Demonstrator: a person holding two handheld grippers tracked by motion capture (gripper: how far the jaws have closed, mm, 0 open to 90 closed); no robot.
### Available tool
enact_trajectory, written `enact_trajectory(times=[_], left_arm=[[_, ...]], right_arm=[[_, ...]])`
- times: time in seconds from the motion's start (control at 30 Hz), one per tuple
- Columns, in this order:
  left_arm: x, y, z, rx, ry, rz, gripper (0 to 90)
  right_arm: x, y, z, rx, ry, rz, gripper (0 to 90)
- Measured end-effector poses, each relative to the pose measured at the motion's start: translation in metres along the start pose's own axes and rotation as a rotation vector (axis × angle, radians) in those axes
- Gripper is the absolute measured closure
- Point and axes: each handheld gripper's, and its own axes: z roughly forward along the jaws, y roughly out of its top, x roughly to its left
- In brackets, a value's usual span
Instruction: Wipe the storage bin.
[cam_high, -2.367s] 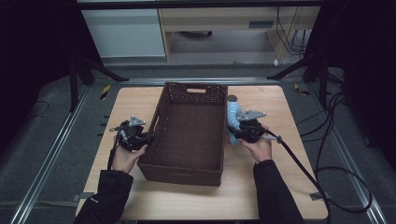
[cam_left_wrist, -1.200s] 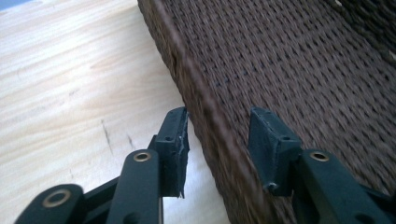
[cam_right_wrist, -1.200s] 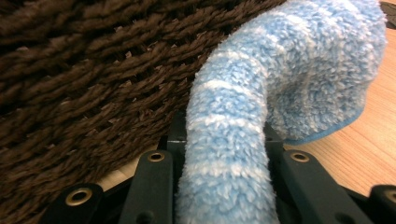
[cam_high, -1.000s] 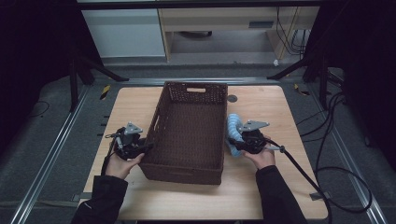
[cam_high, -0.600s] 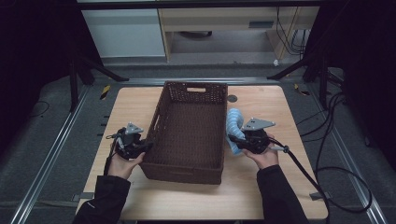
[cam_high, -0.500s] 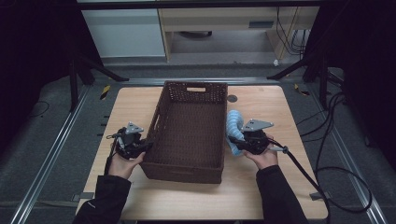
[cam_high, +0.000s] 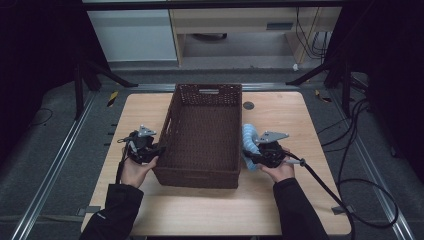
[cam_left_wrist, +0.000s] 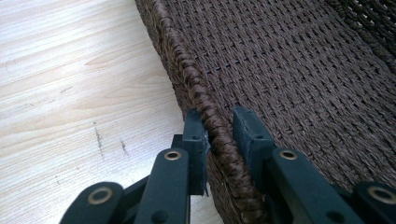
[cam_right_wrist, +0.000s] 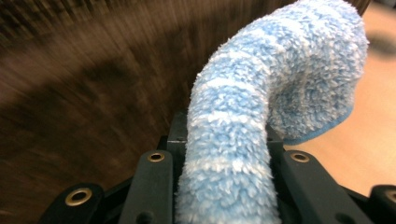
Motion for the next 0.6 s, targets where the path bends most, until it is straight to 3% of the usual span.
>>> enact_trajectory(times=[0.1, 0.2, 0.53, 0.6], left_arm=[[0.0, 0.0, 0.0, 0.002, 0.002, 0.003, 75.1], [-0.001, 0.0, 0.0, 0.004, 0.003, 0.006, 75.1], [0.0, 0.0, 0.0, 0.005, 0.002, 0.006, 75.0], [-0.001, 0.0, 0.0, 0.005, 0.002, 0.006, 75.0]], right_arm=[[0.006, 0.014, -0.018, -0.065, 0.001, -0.019, 67.4], [0.011, 0.015, -0.02, -0.061, -0.017, -0.047, 67.5], [0.019, -0.017, -0.004, 0.056, 0.005, -0.025, 67.6], [0.024, -0.029, 0.003, 0.098, 0.008, 0.004, 67.6]])
